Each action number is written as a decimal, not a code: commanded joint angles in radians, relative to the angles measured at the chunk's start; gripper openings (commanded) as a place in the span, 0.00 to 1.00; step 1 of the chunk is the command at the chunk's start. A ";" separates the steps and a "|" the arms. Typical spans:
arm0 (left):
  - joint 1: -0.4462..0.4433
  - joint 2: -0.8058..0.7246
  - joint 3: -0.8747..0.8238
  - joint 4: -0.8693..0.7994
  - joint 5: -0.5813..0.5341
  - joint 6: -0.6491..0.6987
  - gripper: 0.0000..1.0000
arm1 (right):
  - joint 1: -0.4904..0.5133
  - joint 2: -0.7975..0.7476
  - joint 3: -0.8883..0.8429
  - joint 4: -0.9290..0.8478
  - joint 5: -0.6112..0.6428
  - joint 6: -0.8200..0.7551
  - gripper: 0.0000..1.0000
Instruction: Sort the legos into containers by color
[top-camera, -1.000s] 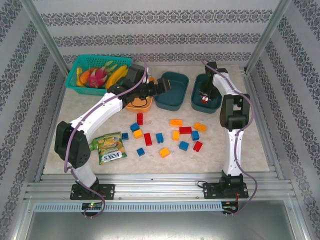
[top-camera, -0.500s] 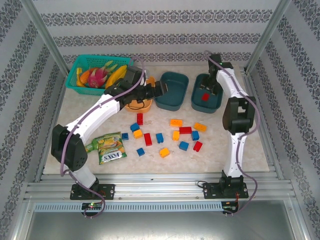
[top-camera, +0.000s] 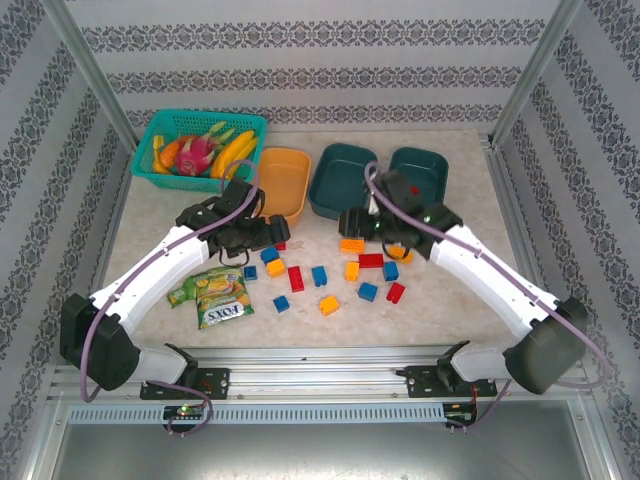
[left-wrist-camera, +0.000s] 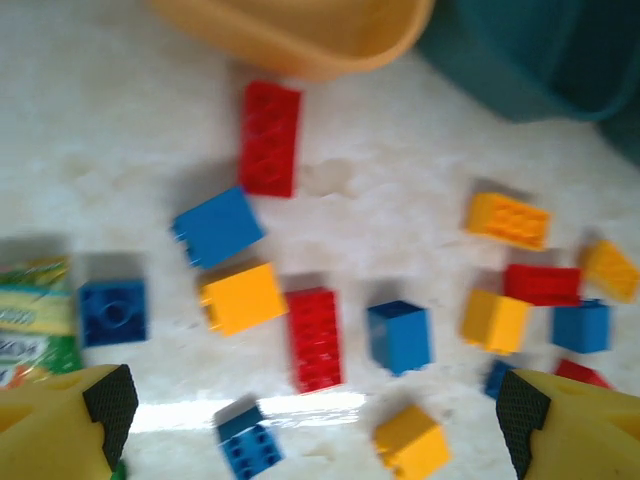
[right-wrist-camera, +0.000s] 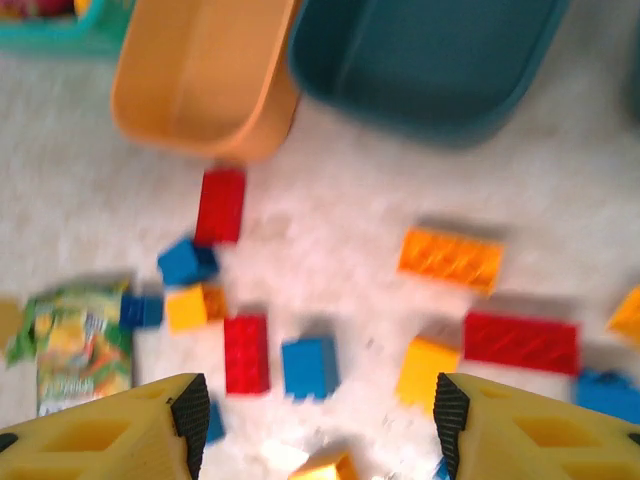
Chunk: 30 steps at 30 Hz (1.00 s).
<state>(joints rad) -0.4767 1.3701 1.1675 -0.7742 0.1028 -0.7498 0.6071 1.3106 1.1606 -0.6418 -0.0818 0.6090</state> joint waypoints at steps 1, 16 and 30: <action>0.042 0.004 -0.042 -0.058 -0.037 -0.029 0.93 | 0.069 -0.075 -0.139 0.137 -0.053 0.089 0.64; 0.074 0.387 0.179 -0.110 0.003 0.377 0.90 | 0.151 -0.100 -0.240 0.145 -0.034 0.127 0.65; 0.076 0.456 0.126 0.006 0.051 -0.003 0.79 | 0.117 -0.096 -0.238 0.140 -0.065 0.105 0.66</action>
<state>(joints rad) -0.4103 1.8103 1.3006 -0.8013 0.1318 -0.6685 0.7345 1.2240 0.9318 -0.5144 -0.1257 0.7269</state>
